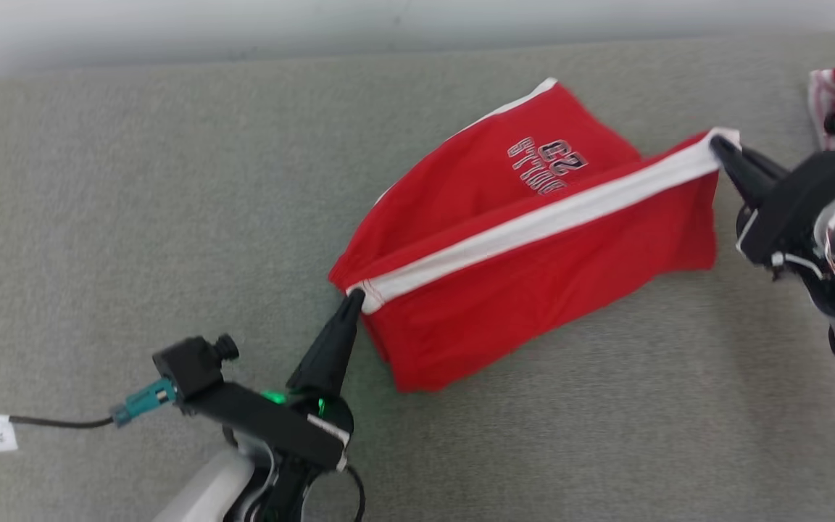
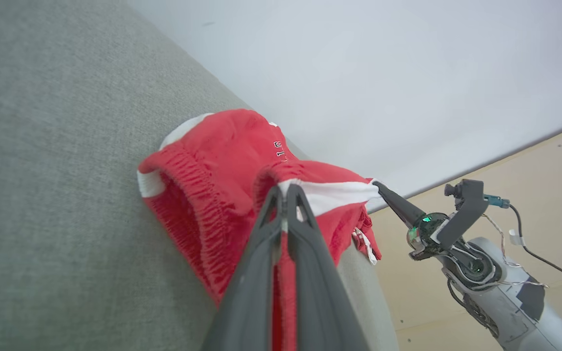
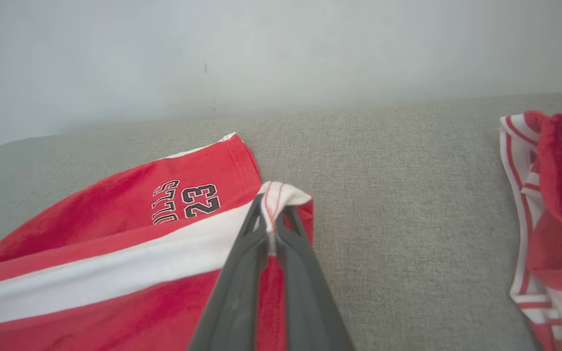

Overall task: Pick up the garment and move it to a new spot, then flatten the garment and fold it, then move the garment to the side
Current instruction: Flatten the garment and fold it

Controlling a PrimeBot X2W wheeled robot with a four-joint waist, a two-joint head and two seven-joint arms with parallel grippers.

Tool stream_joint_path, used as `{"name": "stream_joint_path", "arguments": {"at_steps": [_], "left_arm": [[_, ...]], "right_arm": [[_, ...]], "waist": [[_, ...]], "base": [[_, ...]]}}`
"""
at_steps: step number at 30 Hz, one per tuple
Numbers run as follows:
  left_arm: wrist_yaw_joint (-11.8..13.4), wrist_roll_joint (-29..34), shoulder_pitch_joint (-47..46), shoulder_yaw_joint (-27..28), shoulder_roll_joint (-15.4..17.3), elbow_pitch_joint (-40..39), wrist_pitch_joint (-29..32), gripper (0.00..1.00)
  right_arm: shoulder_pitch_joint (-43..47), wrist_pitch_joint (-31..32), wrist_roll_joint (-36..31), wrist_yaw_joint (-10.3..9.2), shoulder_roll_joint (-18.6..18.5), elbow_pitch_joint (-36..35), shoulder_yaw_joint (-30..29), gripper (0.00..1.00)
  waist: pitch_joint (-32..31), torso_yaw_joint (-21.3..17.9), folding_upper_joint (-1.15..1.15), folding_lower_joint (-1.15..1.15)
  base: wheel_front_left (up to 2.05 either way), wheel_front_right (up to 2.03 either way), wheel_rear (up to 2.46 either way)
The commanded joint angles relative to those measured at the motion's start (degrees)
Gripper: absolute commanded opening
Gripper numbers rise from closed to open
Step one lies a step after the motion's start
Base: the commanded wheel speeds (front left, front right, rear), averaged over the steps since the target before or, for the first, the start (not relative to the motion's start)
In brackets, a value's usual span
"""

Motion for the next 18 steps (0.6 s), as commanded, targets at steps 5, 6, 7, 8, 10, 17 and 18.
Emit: {"name": "stream_joint_path", "arguments": {"at_steps": [5, 6, 7, 8, 10, 17, 18], "left_arm": [[-2.2, -1.7, -4.3, 2.2, -2.5, 3.8, -1.1, 0.0], [-2.5, -1.7, -5.0, 2.4, -2.9, 4.4, -1.2, 0.0], [-2.8, -1.5, -5.7, 2.5, -3.1, 4.9, -1.4, 0.0], [-3.0, -1.2, -6.2, 2.8, -3.3, 5.3, -1.5, 0.0], [-3.4, -1.2, -7.1, 2.6, -3.7, 6.4, -1.2, 0.0], [-4.1, 1.1, -9.8, 2.7, -3.9, 9.4, -2.0, 0.0], [-4.3, 1.5, -10.0, 2.9, -3.9, 9.6, -2.1, 0.0]], "right_arm": [[-7.2, -0.6, 0.1, -0.09, 2.3, 5.4, 3.0, 0.0], [-8.4, -1.0, 0.0, -0.09, 2.7, 6.2, 3.6, 0.0], [-9.5, -1.3, -0.1, -0.08, 3.0, 6.9, 4.4, 0.0], [-10.5, -1.8, 0.0, -0.08, 3.3, 7.8, 4.9, 0.0], [-12.5, -3.0, -0.4, -0.09, 3.7, 9.4, 6.3, 0.0], [-17.8, -8.9, -0.2, -0.08, 5.0, 14.0, 10.2, 0.0], [-18.2, -10.0, -0.2, -0.08, 5.1, 14.7, 10.6, 0.0]], "waist": [[5.8, 4.9, -0.01, -0.01], [6.2, 5.2, -0.01, -0.01], [6.7, 5.5, -0.01, -0.01], [7.1, 5.7, -0.01, -0.01], [7.8, 6.1, -0.01, -0.01], [9.9, 7.2, -0.01, -0.01], [10.1, 7.3, -0.01, -0.01]], "base": [[0.0, 0.0, 0.0], [0.0, 0.0, 0.0], [0.0, 0.0, 0.0], [0.0, 0.0, 0.0], [0.0, 0.0, 0.0], [0.0, 0.0, 0.0], [0.0, 0.0, 0.0]]}}
